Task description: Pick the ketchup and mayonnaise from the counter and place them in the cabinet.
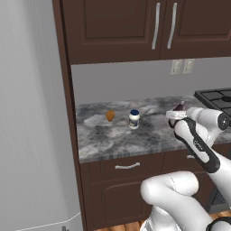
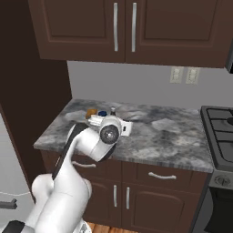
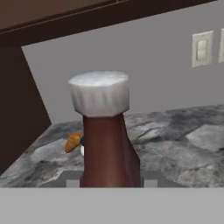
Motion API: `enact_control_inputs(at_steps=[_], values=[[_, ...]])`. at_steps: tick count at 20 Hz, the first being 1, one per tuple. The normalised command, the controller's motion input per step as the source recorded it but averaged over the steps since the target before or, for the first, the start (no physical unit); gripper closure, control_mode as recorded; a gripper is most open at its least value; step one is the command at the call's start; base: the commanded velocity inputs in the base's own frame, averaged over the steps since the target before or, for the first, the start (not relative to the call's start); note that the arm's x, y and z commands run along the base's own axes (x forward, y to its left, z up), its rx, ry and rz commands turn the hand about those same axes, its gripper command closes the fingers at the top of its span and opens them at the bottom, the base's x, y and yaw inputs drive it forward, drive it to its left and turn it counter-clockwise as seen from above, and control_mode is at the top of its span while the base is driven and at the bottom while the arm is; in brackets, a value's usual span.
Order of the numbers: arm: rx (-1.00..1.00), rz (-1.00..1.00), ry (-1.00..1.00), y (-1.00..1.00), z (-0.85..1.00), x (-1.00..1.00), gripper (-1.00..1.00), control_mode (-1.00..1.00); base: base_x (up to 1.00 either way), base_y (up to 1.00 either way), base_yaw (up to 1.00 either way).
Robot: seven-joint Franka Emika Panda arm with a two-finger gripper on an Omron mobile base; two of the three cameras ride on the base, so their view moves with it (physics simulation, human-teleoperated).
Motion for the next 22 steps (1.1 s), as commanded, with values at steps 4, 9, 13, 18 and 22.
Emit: enact_control_inputs(at_steps=[4,9,13,18,22], values=[[0.03,0.26,0.0,0.36,0.69,-0.09,1.0,-1.0,0.0,0.0,0.0],[0.02,0.22,0.0,0.45,0.28,-0.49,1.0,-1.0,0.0,0.0,0.0],[0.0,0.16,-0.01,0.41,0.06,-0.98,1.0,-1.0,0.0,0.0,0.0],[0.0,0.09,-0.08,0.31,0.05,-1.0,1.0,-1.0,0.0,0.0,0.0],[0.0,0.0,-0.04,0.29,0.19,-0.91,1.0,-1.0,0.0,0.0,0.0]])
